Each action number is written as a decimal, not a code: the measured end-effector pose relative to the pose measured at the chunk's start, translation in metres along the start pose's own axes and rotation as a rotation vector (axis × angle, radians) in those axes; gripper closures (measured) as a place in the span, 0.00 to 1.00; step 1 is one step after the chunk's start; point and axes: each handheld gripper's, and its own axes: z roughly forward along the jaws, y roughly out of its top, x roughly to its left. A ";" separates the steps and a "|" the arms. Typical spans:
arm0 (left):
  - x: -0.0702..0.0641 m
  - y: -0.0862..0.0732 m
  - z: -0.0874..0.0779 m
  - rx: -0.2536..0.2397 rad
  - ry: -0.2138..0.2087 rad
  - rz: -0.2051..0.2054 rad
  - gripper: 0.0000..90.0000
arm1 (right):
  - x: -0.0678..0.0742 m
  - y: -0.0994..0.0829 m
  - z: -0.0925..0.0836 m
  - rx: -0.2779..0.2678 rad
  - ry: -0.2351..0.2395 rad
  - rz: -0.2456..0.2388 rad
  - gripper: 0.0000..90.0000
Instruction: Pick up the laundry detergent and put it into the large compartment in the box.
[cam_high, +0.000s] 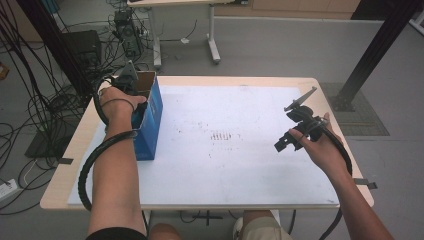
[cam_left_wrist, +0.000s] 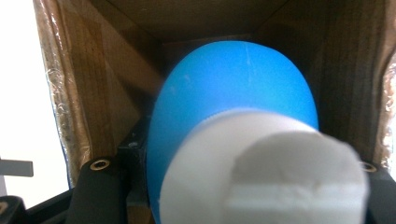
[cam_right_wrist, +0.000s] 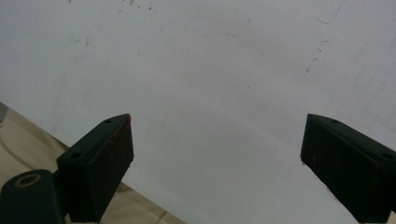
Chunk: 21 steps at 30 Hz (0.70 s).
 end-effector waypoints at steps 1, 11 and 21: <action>0.000 0.000 0.000 0.000 0.000 0.001 0.41 | 0.000 0.000 0.000 0.000 0.000 -0.001 0.11; -0.001 0.001 0.000 0.001 -0.001 0.002 0.41 | 0.000 -0.001 0.000 -0.003 0.001 -0.001 0.11; -0.001 0.001 -0.001 0.000 0.000 0.006 0.41 | 0.000 -0.001 -0.001 -0.004 -0.003 -0.004 0.10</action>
